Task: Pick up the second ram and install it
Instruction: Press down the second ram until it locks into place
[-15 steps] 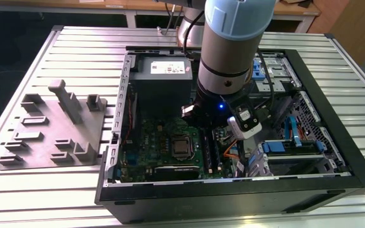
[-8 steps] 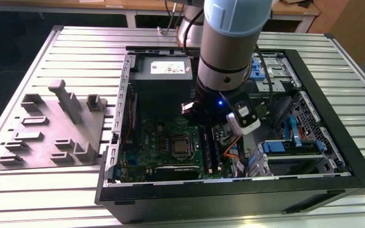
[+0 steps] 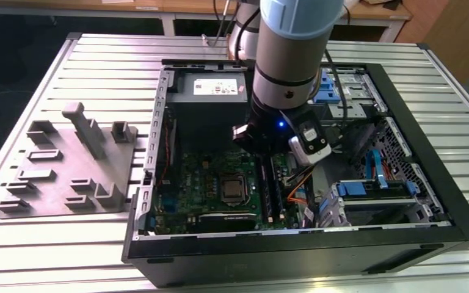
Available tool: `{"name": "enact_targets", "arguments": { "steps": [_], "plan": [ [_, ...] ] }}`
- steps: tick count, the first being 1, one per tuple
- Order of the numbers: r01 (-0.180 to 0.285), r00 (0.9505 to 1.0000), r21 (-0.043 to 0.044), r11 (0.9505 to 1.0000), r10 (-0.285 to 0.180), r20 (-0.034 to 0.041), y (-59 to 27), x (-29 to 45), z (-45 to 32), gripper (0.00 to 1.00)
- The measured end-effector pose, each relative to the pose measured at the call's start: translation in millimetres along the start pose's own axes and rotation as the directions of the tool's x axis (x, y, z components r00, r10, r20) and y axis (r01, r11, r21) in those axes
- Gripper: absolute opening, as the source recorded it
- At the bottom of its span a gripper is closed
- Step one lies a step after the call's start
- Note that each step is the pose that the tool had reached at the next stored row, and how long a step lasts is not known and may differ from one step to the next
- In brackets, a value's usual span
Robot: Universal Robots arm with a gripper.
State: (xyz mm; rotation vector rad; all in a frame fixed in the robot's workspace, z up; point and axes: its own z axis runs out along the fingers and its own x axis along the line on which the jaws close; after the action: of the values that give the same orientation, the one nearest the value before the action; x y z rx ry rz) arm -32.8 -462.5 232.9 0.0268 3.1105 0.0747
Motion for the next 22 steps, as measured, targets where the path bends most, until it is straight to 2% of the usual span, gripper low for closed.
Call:
{"name": "enact_targets", "arguments": {
  "steps": [10,15,22],
  "plan": [
    [0.000,1.0000,-0.0021,1.0000,0.000,0.0000,11.0,0.3,1.9,0.10],
    [0.000,1.0000,-0.0059,1.0000,0.000,-0.0001,11.7,0.4,8.0,0.10],
    [0.000,1.0000,-0.0097,1.0000,0.000,-0.0003,11.5,0.6,12.4,0.10]
  ]
}}
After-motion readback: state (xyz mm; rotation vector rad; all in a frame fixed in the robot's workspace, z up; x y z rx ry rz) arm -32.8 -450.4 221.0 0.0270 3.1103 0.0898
